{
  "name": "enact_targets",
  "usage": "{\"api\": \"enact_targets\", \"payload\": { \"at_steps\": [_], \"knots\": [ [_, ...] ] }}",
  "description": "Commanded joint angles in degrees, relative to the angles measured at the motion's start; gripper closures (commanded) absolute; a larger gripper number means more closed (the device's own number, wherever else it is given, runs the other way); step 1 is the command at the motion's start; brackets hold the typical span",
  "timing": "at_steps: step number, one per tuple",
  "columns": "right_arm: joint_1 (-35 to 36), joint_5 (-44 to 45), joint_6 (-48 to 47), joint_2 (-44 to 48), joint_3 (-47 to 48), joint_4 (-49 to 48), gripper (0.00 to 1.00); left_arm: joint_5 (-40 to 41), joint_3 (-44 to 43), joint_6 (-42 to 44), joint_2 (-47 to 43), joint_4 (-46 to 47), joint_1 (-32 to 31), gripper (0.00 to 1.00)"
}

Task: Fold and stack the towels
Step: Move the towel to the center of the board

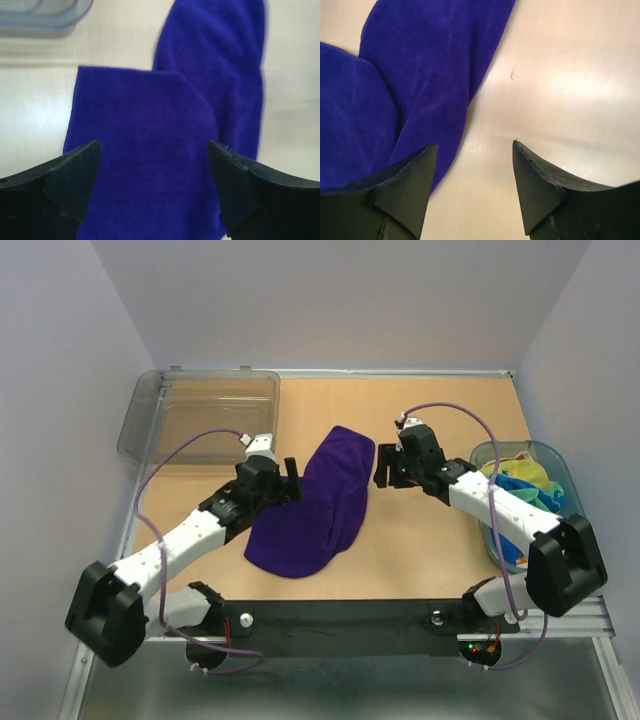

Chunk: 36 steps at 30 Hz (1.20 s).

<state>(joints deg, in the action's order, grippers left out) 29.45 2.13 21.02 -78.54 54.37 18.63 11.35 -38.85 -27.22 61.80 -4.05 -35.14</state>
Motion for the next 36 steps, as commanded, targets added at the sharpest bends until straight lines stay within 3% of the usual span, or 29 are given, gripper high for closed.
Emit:
{"api": "enact_targets", "payload": {
  "at_steps": [1, 6, 8, 16, 22, 27, 32, 36],
  "knots": [
    [0.4, -0.3, 0.6, -4.3, -0.8, -10.4, 0.33, 3.8, -4.3, -2.7, 8.1, 1.2, 0.2, 0.01],
    [0.1, -0.7, -0.8, -10.8, 2.0, -14.1, 0.34, 3.8, -4.7, -7.7, 15.0, 0.4, 0.3, 0.02],
    [0.1, -1.4, -1.2, -13.0, 3.0, -15.0, 0.35, 1.8, -3.1, -9.3, 16.2, 0.3, 0.2, 0.08],
    [0.3, -9.9, -4.1, -18.7, 6.3, -17.1, 0.43, 0.1, 4.4, -16.3, 15.1, -1.3, 0.3, 0.11],
    [3.2, -7.8, -8.7, -19.5, 8.9, -17.2, 0.44, 0.5, 6.9, -19.4, 14.6, -0.8, 0.2, 0.11],
    [4.5, -10.8, -12.0, -25.4, 13.6, -17.3, 0.44, 0.7, 7.0, -19.8, 14.3, -0.6, 0.2, 0.11],
    [4.3, -9.2, -7.3, -30.1, 14.2, -17.1, 0.45, 1.4, 7.1, -19.9, 13.1, -1.4, 0.2, 0.11],
    [3.3, -4.3, -1.9, -26.6, 6.9, -17.0, 0.47, 1.9, 5.5, -18.0, 14.0, -2.4, 0.2, 0.11]
  ]
}}
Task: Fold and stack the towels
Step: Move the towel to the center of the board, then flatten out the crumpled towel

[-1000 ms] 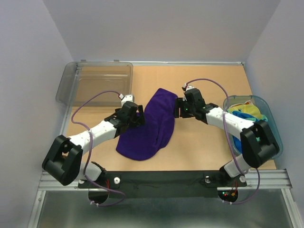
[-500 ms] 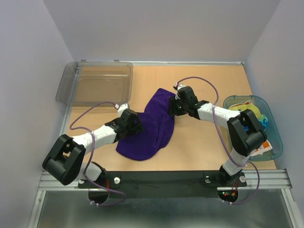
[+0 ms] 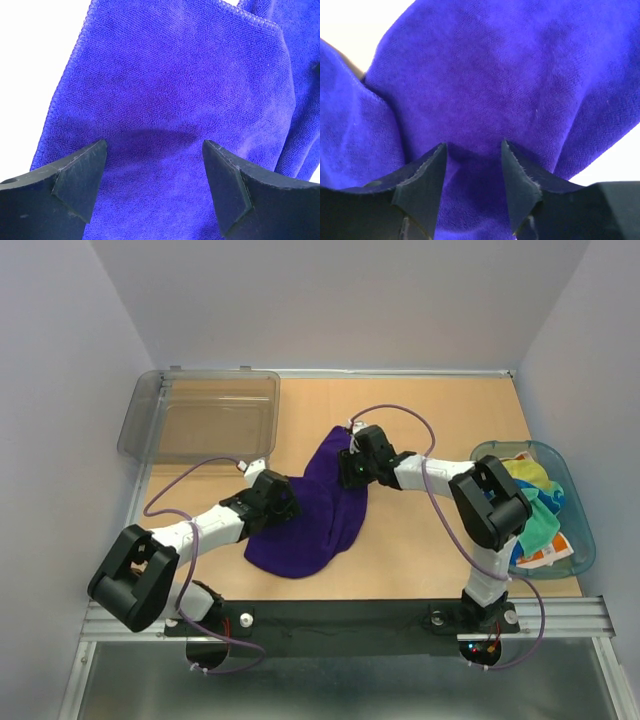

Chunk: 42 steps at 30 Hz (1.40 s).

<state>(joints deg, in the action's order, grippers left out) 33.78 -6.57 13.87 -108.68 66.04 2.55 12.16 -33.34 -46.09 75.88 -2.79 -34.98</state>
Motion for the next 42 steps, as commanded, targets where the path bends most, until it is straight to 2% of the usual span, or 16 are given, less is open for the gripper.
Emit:
{"api": "enact_targets", "payload": {
  "at_steps": [1, 5, 8, 14, 18, 21, 26, 29, 30, 33, 38, 42],
  "knots": [
    [-1.5, 5.0, 6.7, 4.7, -6.6, -0.5, 0.47, 1.1, -0.8, 1.3, 0.6, -3.8, 0.1, 0.11],
    [-3.1, 9.9, 15.0, 13.6, -17.7, 5.3, 0.46, 0.3, -6.4, 4.3, 6.5, -3.7, 0.0, 0.11],
    [-3.2, 10.3, 19.0, 18.2, -23.0, 8.9, 0.44, -0.9, -12.6, 7.2, 12.6, -3.4, -0.1, 0.11],
    [-3.1, 1.7, 27.4, 35.5, -36.0, 16.6, 0.39, -3.6, -30.1, 13.0, 28.0, -3.2, -4.2, 0.11],
    [-2.8, 4.0, 28.1, 49.8, -36.7, 22.1, 0.37, -5.7, -41.5, 15.8, 34.0, -2.1, -7.9, 0.11],
    [-2.8, 6.3, 24.3, 52.2, -32.2, 22.8, 0.37, -6.0, -44.4, 16.0, 32.2, -0.1, -8.8, 0.1],
    [-2.9, 12.5, 16.4, 46.0, -22.5, 22.7, 0.37, 0.0, -39.6, 16.5, 21.0, -0.3, -8.3, 0.07],
    [-3.5, 14.6, 10.5, 35.8, -15.5, 20.7, 0.44, 3.3, -35.7, 15.6, 15.2, -4.7, -6.9, 0.07],
    [-3.7, 14.3, 7.6, 33.8, -14.0, 19.8, 0.48, 4.0, -34.5, 15.2, 13.9, -6.0, -6.6, 0.07],
    [-4.2, 12.2, 2.6, 25.8, -5.7, 17.6, 0.49, 5.8, -28.5, 13.5, 8.6, -10.0, -5.7, 0.07],
    [-5.8, 10.0, -1.7, 14.8, 0.9, 11.4, 0.5, 6.9, -15.1, 10.2, -1.1, -9.4, -4.2, 0.07],
    [-6.2, 9.1, -5.4, 5.7, 7.2, 9.8, 0.5, 5.3, -8.3, 9.1, -5.4, -8.3, -0.4, 0.07]
  ]
}}
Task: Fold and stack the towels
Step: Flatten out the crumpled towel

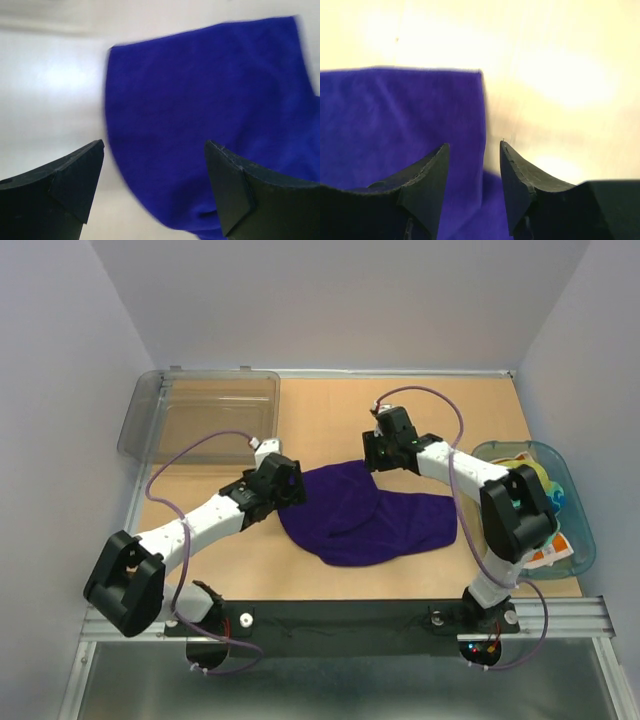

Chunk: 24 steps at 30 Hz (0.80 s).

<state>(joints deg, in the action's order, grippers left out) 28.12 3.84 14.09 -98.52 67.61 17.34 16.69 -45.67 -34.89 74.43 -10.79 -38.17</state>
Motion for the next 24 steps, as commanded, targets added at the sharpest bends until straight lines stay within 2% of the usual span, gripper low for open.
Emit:
{"api": "enact_targets", "payload": {
  "at_steps": [1, 7, 12, 18, 19, 24],
  "knots": [
    [-0.5, -1.3, -6.2, -5.9, 6.7, -5.0, 0.5, 0.6, 4.9, -2.1, -4.4, 0.0, 3.7, 0.07],
    [-0.4, -2.1, -9.3, -13.7, 12.2, -5.0, 0.5, -1.9, 8.2, -1.3, -5.7, 2.1, 8.8, 0.07],
    [-0.3, -4.9, -10.9, -17.1, 12.7, -5.1, 0.5, -2.6, 8.4, -2.1, -2.6, 3.5, 9.2, 0.07],
    [-0.2, -2.1, -12.1, -19.1, 10.8, -5.2, 0.5, -2.5, 7.6, -2.5, 0.7, 4.8, 9.2, 0.07],
    [0.3, -1.5, -12.9, -19.4, 10.5, -5.2, 0.51, -2.4, 7.4, -2.5, 1.1, 4.8, 9.2, 0.07],
    [1.3, 1.7, -13.6, -20.0, 7.5, -5.0, 0.68, -1.5, 6.2, -3.3, 4.4, 4.7, 9.2, 0.08]
  ]
}}
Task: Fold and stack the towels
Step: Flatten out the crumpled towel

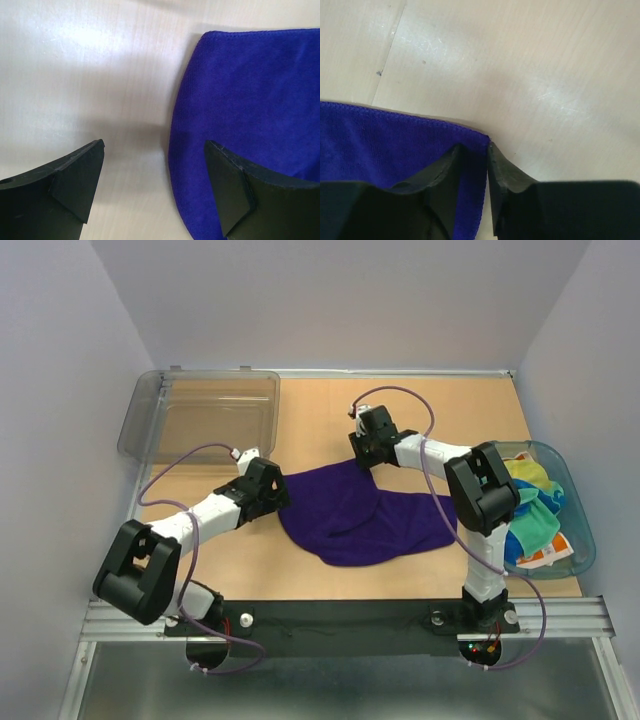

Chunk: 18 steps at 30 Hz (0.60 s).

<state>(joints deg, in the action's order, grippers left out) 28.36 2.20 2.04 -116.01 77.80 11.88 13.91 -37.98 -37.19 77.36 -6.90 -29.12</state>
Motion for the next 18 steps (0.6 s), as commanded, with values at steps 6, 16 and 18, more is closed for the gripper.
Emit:
{"api": "enact_targets", "payload": {
  "at_steps": [6, 16, 18],
  "knots": [
    [1.1, 6.5, -2.2, 0.5, -6.3, 0.3, 0.99, 0.3, -3.9, -1.4, 6.5, 1.3, -0.1, 0.11],
    [1.2, 5.0, -2.2, 5.0, -7.5, -0.2, 0.99, 0.2, -7.8, -2.5, 14.7, 2.6, -0.4, 0.35],
    [1.1, 5.1, -2.3, 5.5, -8.1, -0.5, 0.99, 0.0, -8.3, -2.7, 15.9, 2.9, -1.1, 0.53]
  ]
}}
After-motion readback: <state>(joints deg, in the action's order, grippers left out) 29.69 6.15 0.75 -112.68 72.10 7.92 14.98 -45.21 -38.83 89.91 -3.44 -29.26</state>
